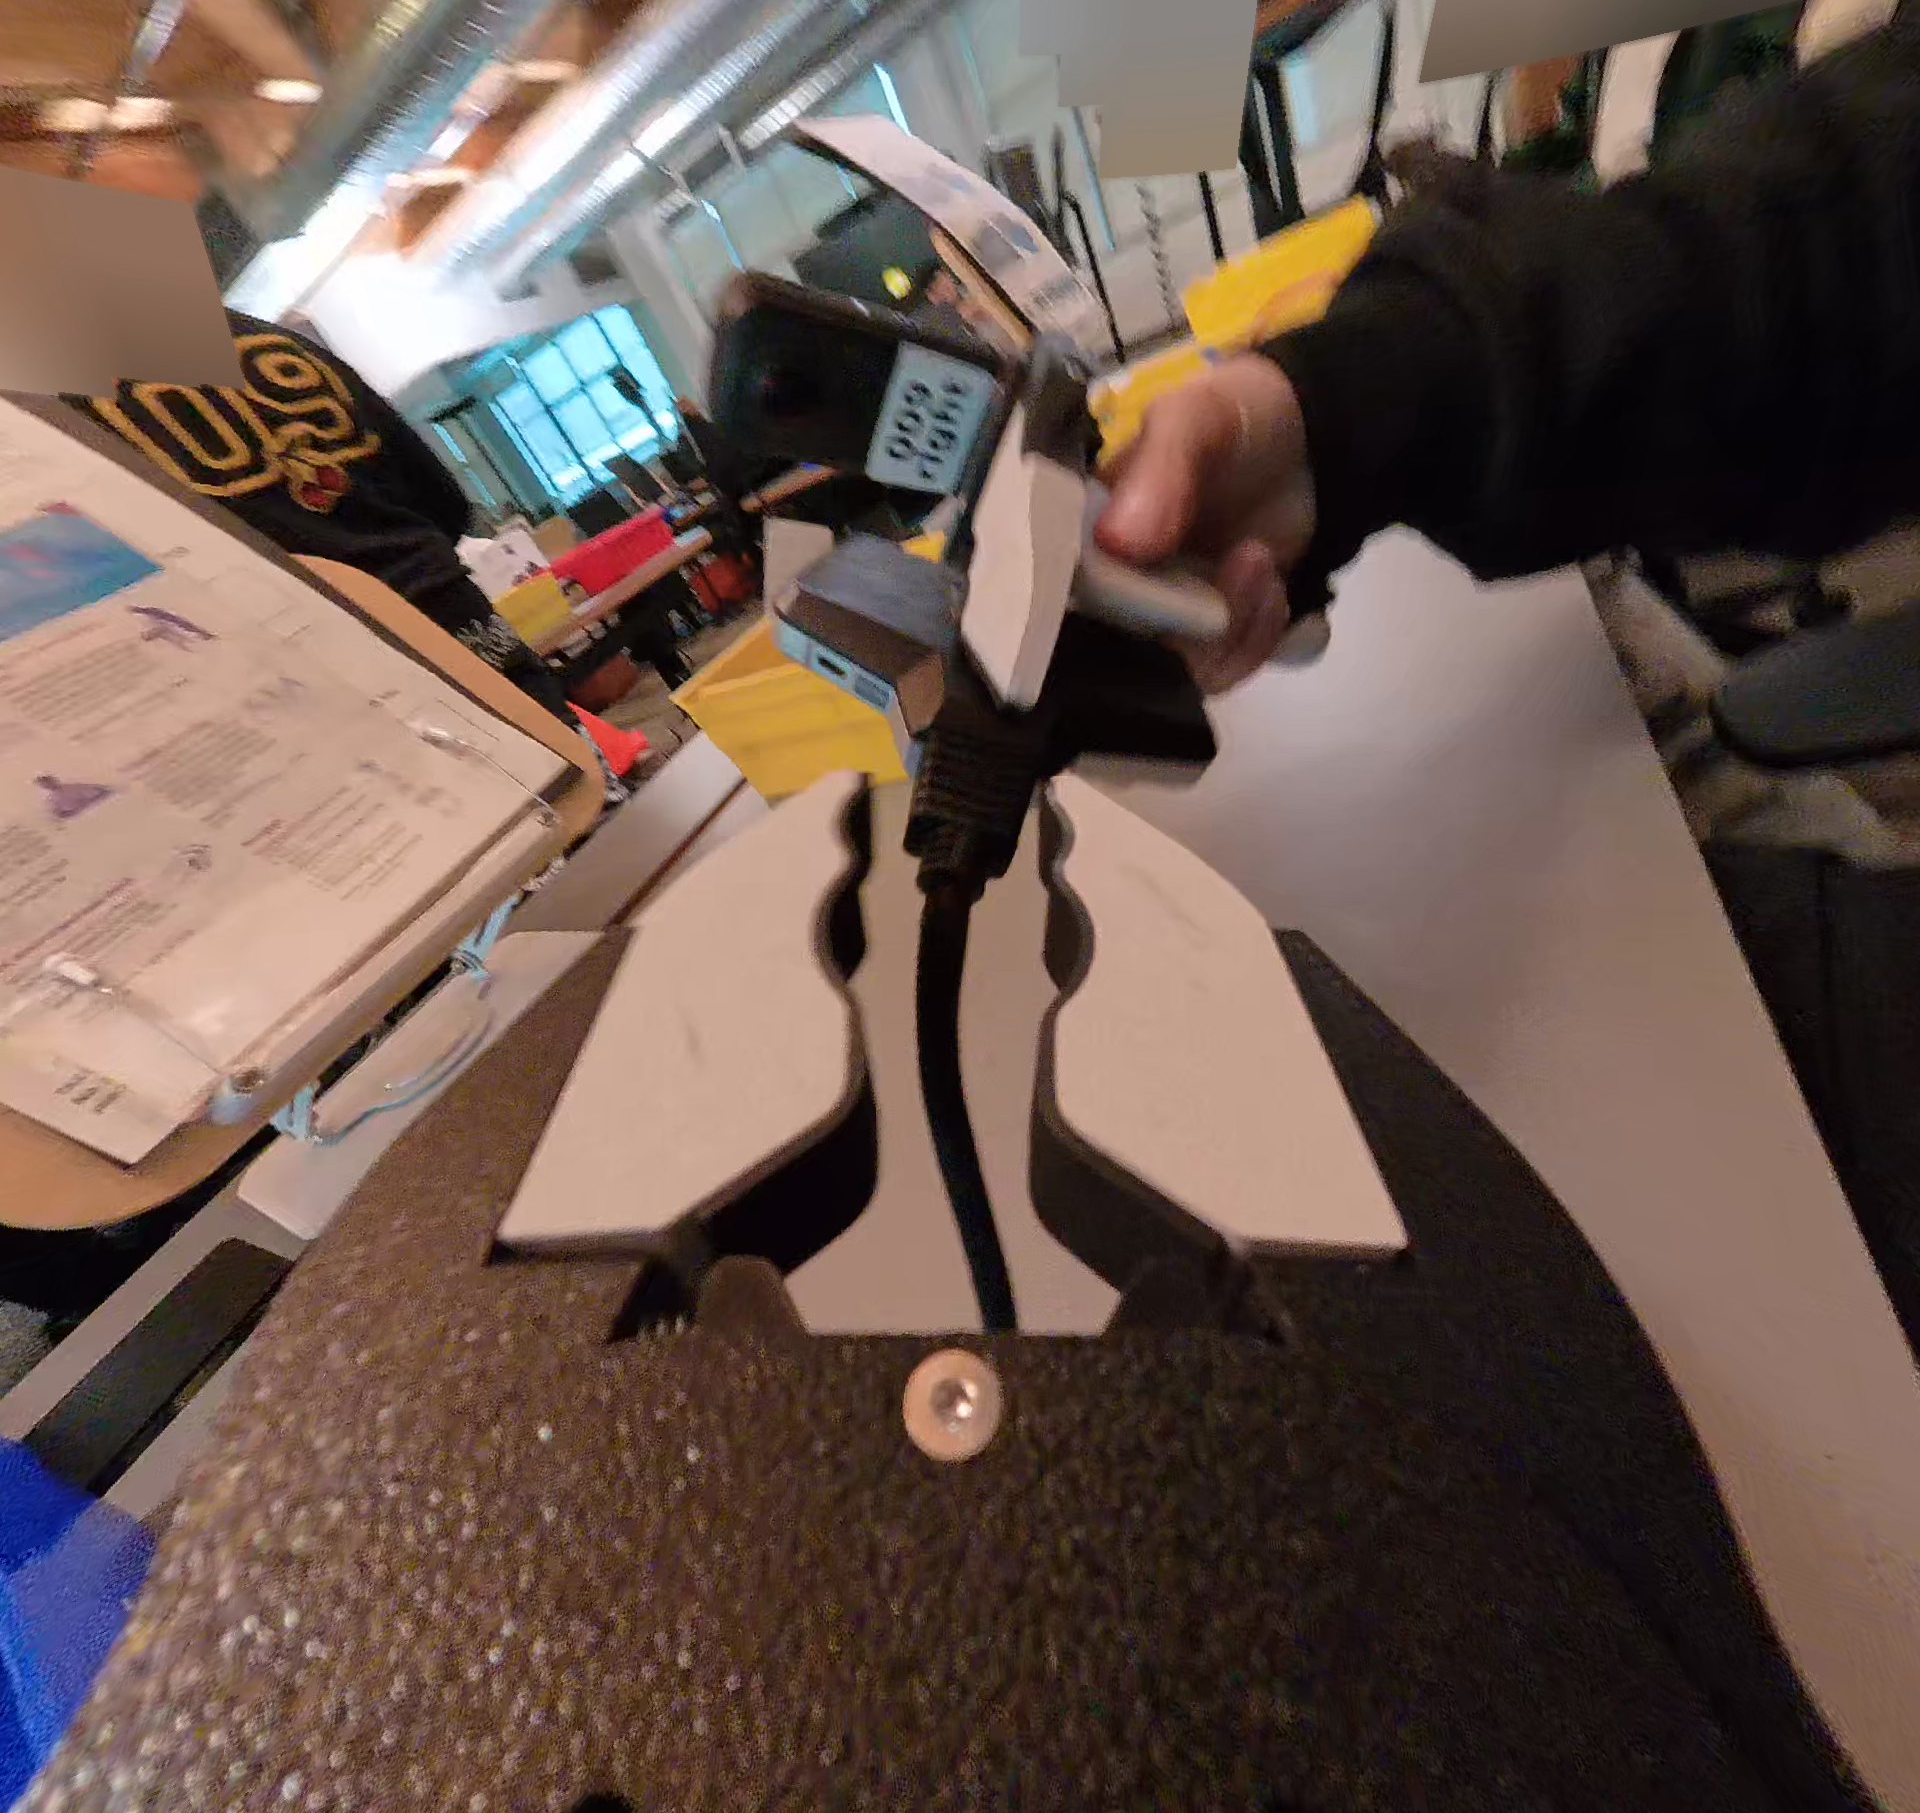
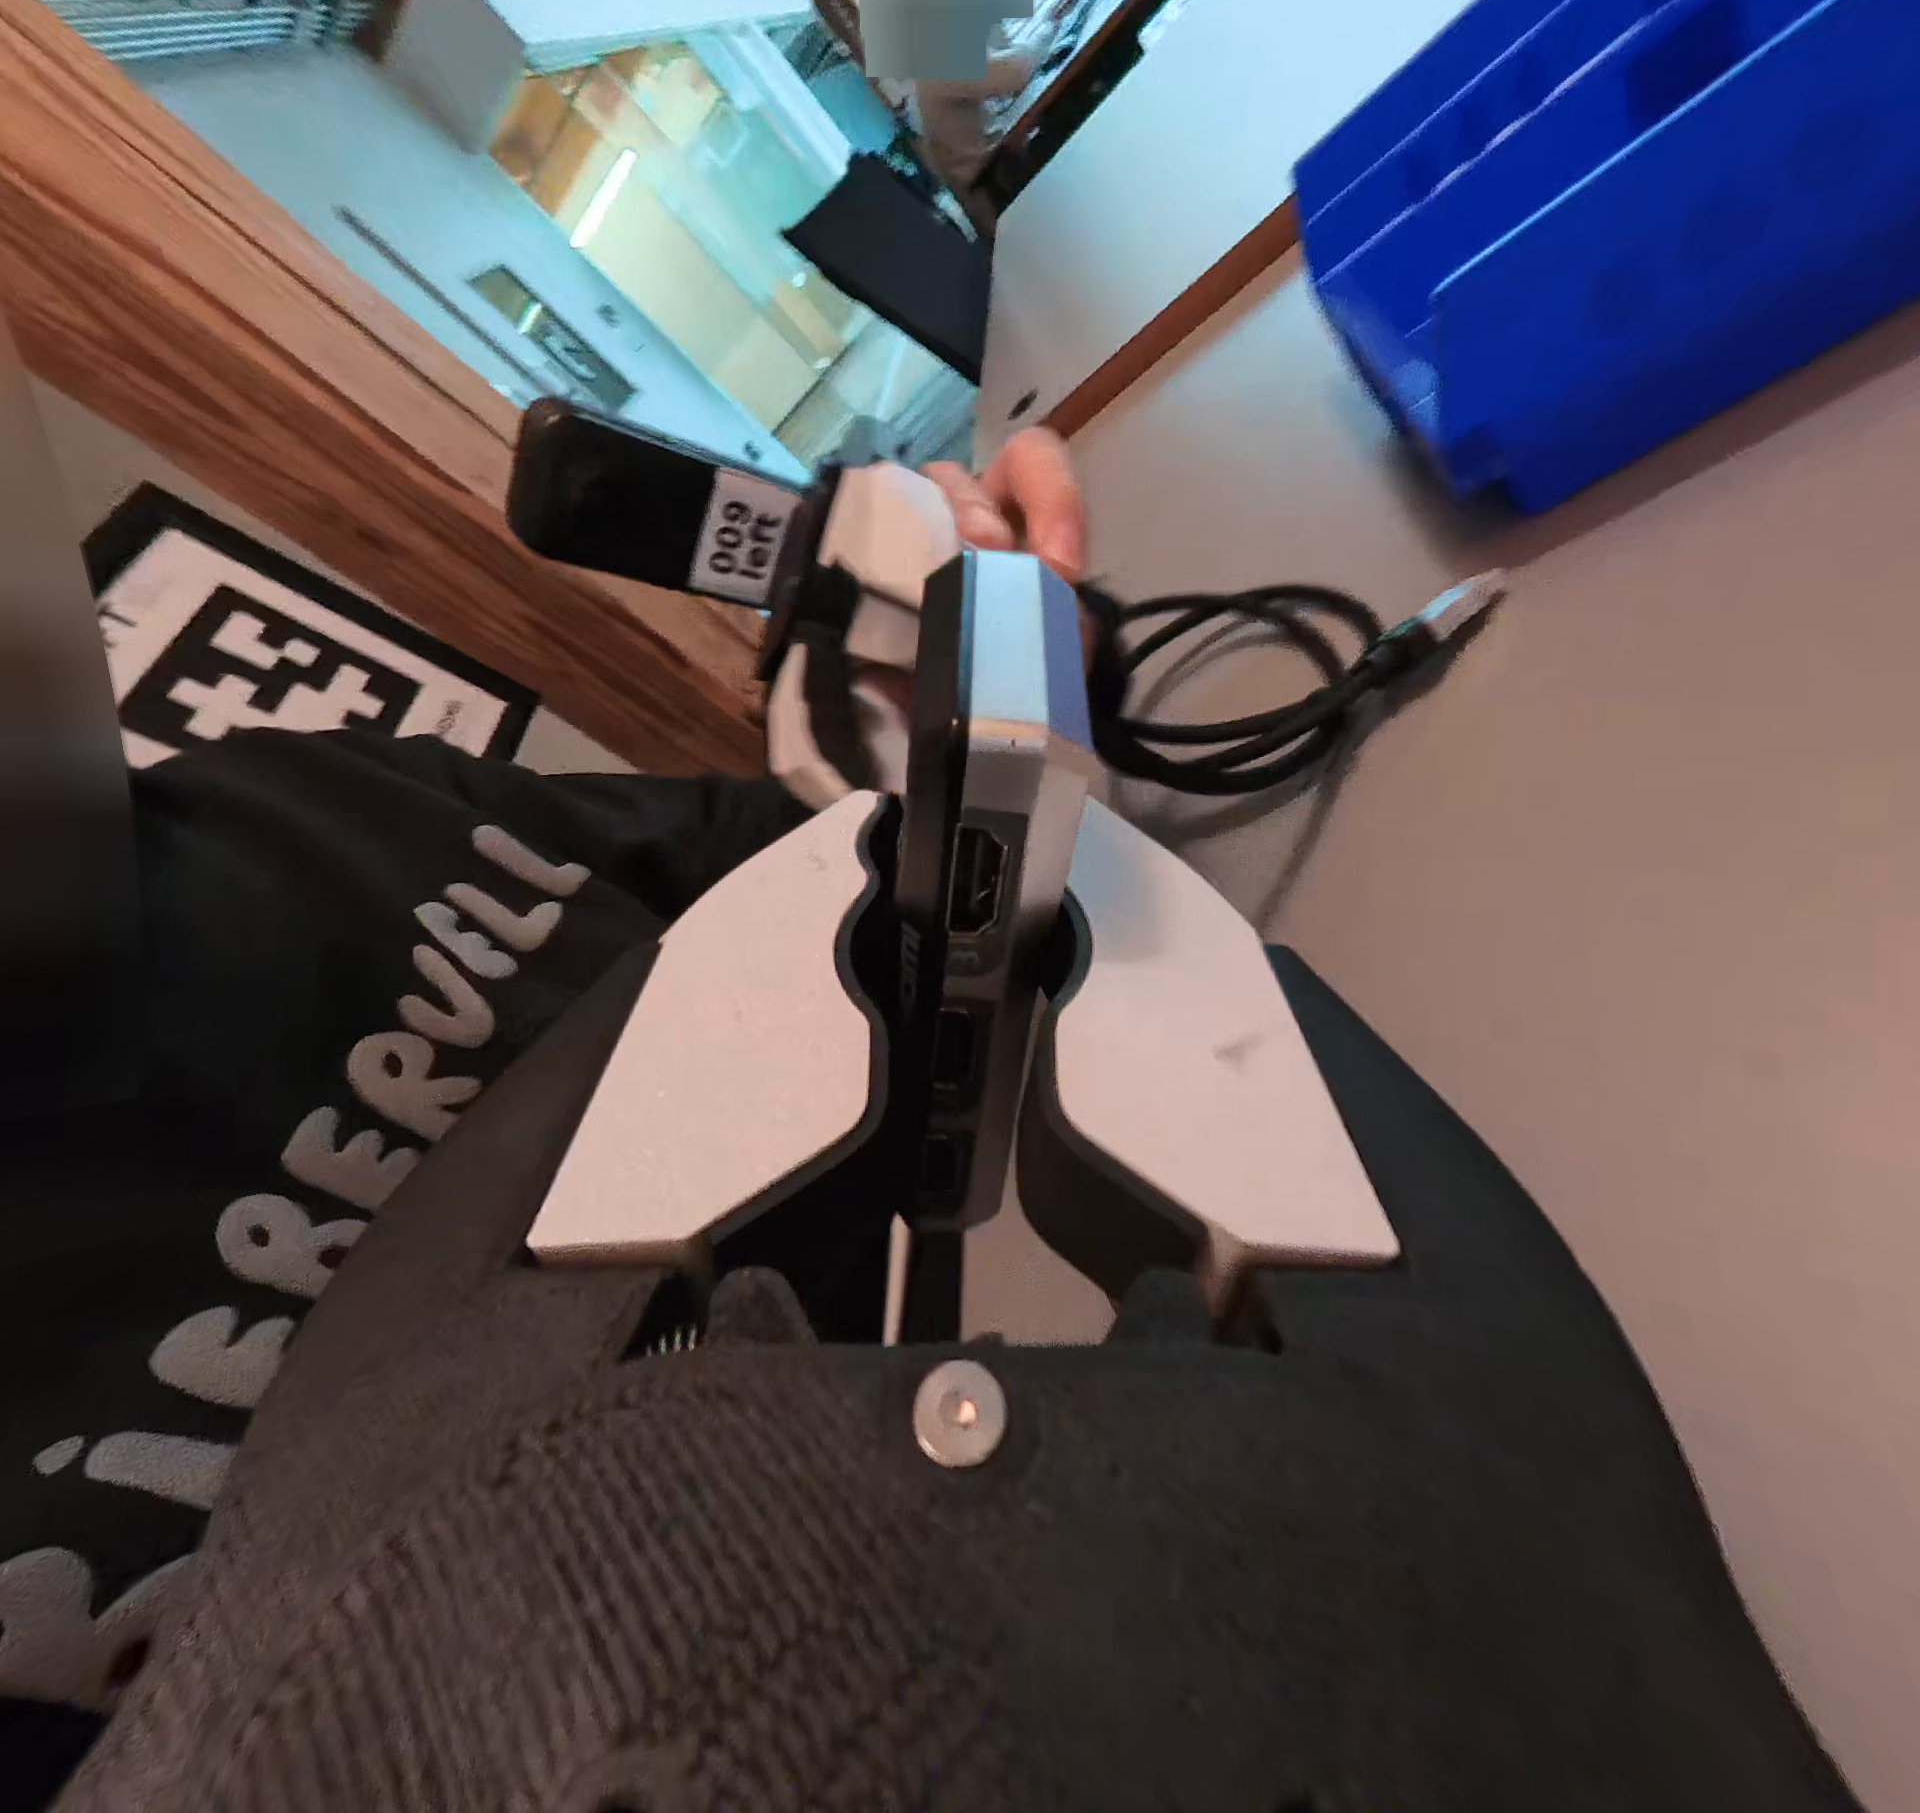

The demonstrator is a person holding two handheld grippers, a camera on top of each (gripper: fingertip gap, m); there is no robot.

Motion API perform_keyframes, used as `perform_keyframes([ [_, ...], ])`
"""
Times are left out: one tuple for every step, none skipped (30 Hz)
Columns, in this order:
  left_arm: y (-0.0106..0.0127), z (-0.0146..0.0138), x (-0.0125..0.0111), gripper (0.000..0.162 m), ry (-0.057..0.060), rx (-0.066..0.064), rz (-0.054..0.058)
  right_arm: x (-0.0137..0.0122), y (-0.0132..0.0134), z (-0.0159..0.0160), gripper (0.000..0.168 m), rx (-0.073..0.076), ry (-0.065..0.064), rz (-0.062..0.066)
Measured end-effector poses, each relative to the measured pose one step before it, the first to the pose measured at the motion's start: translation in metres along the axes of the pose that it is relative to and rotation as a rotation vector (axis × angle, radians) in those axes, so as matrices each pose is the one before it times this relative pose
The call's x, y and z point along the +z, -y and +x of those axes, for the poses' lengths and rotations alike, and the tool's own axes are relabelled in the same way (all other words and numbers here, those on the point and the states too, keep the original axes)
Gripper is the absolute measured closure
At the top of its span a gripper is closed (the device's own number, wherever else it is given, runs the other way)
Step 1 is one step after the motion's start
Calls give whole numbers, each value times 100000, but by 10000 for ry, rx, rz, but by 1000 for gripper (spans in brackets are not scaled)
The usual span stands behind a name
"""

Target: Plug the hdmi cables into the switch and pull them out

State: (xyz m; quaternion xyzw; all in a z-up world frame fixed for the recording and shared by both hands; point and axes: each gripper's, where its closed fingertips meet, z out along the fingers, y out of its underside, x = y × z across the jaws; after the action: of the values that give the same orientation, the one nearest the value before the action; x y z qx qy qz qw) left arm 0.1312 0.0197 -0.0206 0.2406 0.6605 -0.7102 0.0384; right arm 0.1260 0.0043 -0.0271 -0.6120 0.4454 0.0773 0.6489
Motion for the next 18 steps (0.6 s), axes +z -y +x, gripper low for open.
perform_keyframes([
  [1264,-476,-225,119,347,-244,303,-1013,728,-40,144,-131,-88,214],
  [1417,-386,-334,109,287,-241,260,-1185,1106,-280,144,-150,-45,398],
  [1548,-191,-427,102,169,-237,262,-1337,1355,-385,144,-294,-147,445],
  [1635,-57,-485,96,106,-199,303,-1422,1365,-543,144,-460,-144,259],
  [1628,2,-518,94,108,-105,378,-1554,1561,-436,144,-613,-318,289],
  [1413,29,-512,93,103,52,420,-1624,1732,-287,144,-528,-390,331],
  [990,-92,-431,93,149,215,366,-1658,1814,-160,144,-381,-392,328],
  [390,-346,-347,95,231,289,188,-1712,1923,150,144,-352,-511,365],
  [-253,-510,-235,96,224,246,-40,-1761,1997,446,144,-370,-597,410],
  [-747,-525,-121,97,150,83,-204,-1684,2051,536,144,-301,-492,438],
  [-976,-541,-10,97,118,-149,-275,-1569,1984,743,144,-254,-518,381],
  [-932,-505,69,97,95,-326,-239,-1445,1866,1009,144,-305,-647,312],
  [-711,-342,120,96,23,-379,-115,-1303,1887,1085,144,-242,-657,368],
  [-512,-178,142,96,-49,-334,-4,-1069,1638,948,144,-288,-515,206],
  [-424,-99,152,97,-50,-244,22,-866,1210,1090,145,-459,-539,-78],
  [-440,-86,147,97,-25,-159,-33,-758,912,1437,145,-395,-689,-162],
  [-500,-4,168,97,-60,-105,-121,-623,610,1621,145,-282,-707,-239],
  [-542,63,170,97,-85,-66,-190,-423,253,1606,144,-377,-579,-378],
])
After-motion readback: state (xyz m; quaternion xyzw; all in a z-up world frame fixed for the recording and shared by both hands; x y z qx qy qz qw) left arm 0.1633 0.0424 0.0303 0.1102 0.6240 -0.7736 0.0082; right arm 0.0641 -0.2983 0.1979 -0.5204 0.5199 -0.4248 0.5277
